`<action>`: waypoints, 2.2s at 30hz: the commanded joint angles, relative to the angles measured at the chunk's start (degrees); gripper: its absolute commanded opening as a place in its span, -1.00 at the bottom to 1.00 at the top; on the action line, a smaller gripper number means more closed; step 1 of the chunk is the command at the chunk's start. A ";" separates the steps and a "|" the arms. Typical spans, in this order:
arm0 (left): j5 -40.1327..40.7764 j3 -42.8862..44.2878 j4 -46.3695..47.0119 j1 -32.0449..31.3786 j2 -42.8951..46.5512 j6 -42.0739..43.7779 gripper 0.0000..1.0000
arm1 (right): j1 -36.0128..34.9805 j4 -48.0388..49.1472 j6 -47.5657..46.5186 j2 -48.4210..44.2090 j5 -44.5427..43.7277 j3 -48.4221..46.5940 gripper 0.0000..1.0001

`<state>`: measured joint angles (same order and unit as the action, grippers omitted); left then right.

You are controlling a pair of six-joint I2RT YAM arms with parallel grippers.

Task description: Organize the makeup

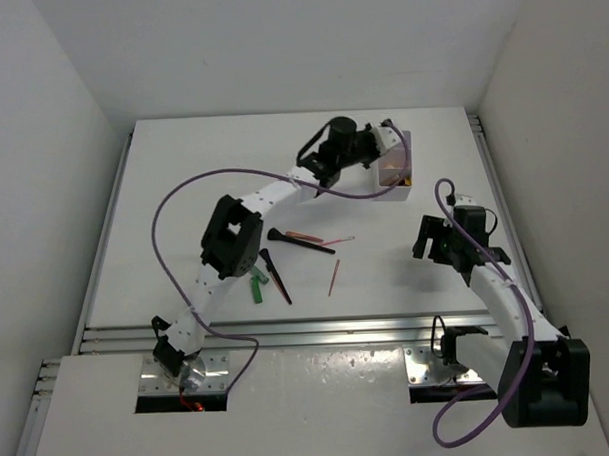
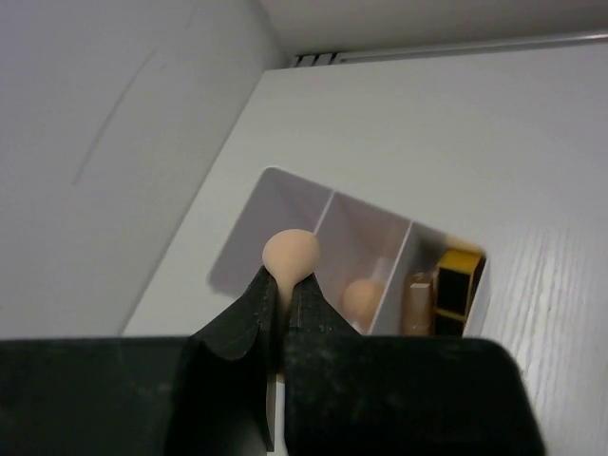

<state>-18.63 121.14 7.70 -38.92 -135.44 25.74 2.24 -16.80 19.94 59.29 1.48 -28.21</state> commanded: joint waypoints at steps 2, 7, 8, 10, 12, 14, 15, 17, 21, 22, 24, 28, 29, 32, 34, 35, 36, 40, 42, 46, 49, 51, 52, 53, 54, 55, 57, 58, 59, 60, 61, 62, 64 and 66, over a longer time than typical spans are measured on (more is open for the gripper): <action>3.95 5.33 13.37 -2.56 -7.73 -7.71 -1.00 | 0.31 -1.92 -0.08 -3.21 -1.92 1.92 0.60; 8.43 5.86 21.29 -4.68 -12.74 -7.19 -1.00 | 0.40 -4.38 -3.07 -6.02 0.54 2.28 0.60; 9.74 5.86 22.00 -5.20 -13.27 -7.19 -1.00 | 0.40 -4.65 -3.85 -6.11 0.81 2.28 0.60; 10.98 5.86 22.00 -5.20 -14.41 -6.49 -1.00 | 0.31 -5.08 -3.95 -6.64 0.20 2.45 0.60; 13.00 5.86 21.48 -5.20 -15.30 -5.00 -1.00 | 0.40 -5.17 -4.04 -6.55 0.37 2.89 0.60; 14.93 5.86 21.48 -5.20 -16.78 -4.21 -1.00 | -0.13 -4.74 -4.56 -6.55 0.63 2.98 0.60; 14.94 5.86 21.48 -5.20 -16.79 -4.20 -1.00 | -0.22 -4.56 -4.74 -6.38 0.55 3.16 0.60; 14.94 5.86 21.48 -5.20 -17.41 -3.68 -1.00 | -0.75 -4.38 -5.79 -6.29 0.37 3.25 0.60; 14.07 7.00 22.88 -5.73 -17.93 -1.58 -1.00 | -1.10 -4.12 -5.88 -6.38 0.90 3.33 0.60; 13.37 7.52 23.49 -5.73 -18.54 -0.61 -1.00 | -1.01 -3.95 -6.06 -6.46 0.98 3.42 0.63; 12.74 7.53 23.50 -5.73 -19.07 0.71 -1.00 | -1.10 -3.95 -6.41 -6.55 0.90 3.51 0.63; 13.00 6.92 21.83 -5.73 -19.78 1.51 -1.00 | -1.10 -4.03 -7.11 -7.08 0.46 3.68 0.63; 13.53 6.31 21.83 -5.73 -19.78 1.51 -1.00 | -1.01 -4.03 -7.55 -6.99 0.20 3.68 0.63; 14.85 5.68 21.30 -5.73 -19.78 0.81 -0.69 | -1.01 -4.03 -7.82 -6.90 0.19 3.42 0.63; 14.85 6.21 20.16 -5.73 -19.78 -0.77 -0.18 | -1.01 -3.86 -7.73 -6.64 0.28 3.51 0.63; 14.85 7.08 20.16 -5.73 -19.78 -0.78 -0.07 | -1.01 -3.68 -7.81 -6.64 0.63 3.42 0.63; 14.85 7.09 19.46 -5.73 -19.78 -1.30 0.08 | -1.10 -3.51 -7.90 -6.38 0.72 3.51 0.63; 12.66 6.05 18.40 -5.73 -16.19 -1.83 0.22 | -1.01 -3.15 -8.17 -6.29 1.07 3.25 0.63; 11.87 4.46 18.40 -5.73 -14.34 -1.83 0.23 | -1.01 -3.07 -8.52 -6.56 1.34 3.07 0.63; 8.88 3.14 16.38 -5.73 -10.21 -1.83 0.33 | -0.92 -2.98 -9.40 -6.64 1.34 2.90 0.63; 4.67 2.52 14.19 -5.20 -6.60 -2.36 0.41 | -0.92 -3.33 -10.01 -6.03 2.39 2.11 0.63; 2.38 1.99 13.65 -4.68 -4.58 -3.58 0.45 | -0.92 -3.33 -10.97 -5.59 3.87 0.70 0.63; 1.76 1.38 12.35 -4.16 -2.40 -5.24 0.47 | -0.92 -3.50 -11.07 -5.06 4.23 0.00 0.63; 0.54 1.38 12.33 -3.54 -1.25 -6.39 0.47 | -0.92 -3.51 -11.24 -4.97 4.67 -0.96 0.63; -0.17 0.86 11.38 -3.01 -0.10 -7.71 0.50 | -0.92 -4.11 -11.85 -4.19 5.55 -1.50 0.63; -0.87 0.85 9.98 -2.40 2.43 -9.11 0.50 | -1.01 -4.21 -12.21 -4.01 5.90 -2.63 0.63; -2.19 0.32 8.13 -0.20 4.91 -13.24 0.52 | -1.10 -4.21 -13.08 -3.04 8.35 -4.92 0.63; -2.20 0.32 7.07 0.67 6.31 -14.47 0.52 | -1.36 -3.95 -13.18 -1.64 9.41 -5.71 0.63; -2.20 -0.98 4.62 2.51 9.11 -16.66 0.52 | -1.62 -3.77 -13.79 -1.02 9.86 -6.33 0.63; -2.20 -1.69 3.21 3.49 10.62 -17.55 0.52 | -3.71 -3.68 -14.23 -0.49 10.30 -8.51 0.59; -2.20 -2.48 1.63 4.45 12.20 -18.17 0.52 | -4.69 -3.51 -15.28 1.95 10.30 -9.49 0.59; 0.24 -4.49 -2.04 6.29 15.52 -18.70 0.52 | -6.79 -3.51 -15.98 2.93 10.39 -12.46 0.57; 4.37 -7.40 -5.49 7.97 19.23 -18.71 0.52 | -10.58 -3.33 -19.23 6.34 11.27 -14.76 0.57; 11.12 -13.70 -9.45 10.77 23.27 -18.71 0.52 | -14.97 -2.98 -21.51 12.14 12.49 -19.58 0.57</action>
<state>-15.35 113.49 6.20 -31.29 -118.06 9.91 -8.25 -21.82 3.79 66.28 10.61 -41.87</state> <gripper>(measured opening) 0.761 0.785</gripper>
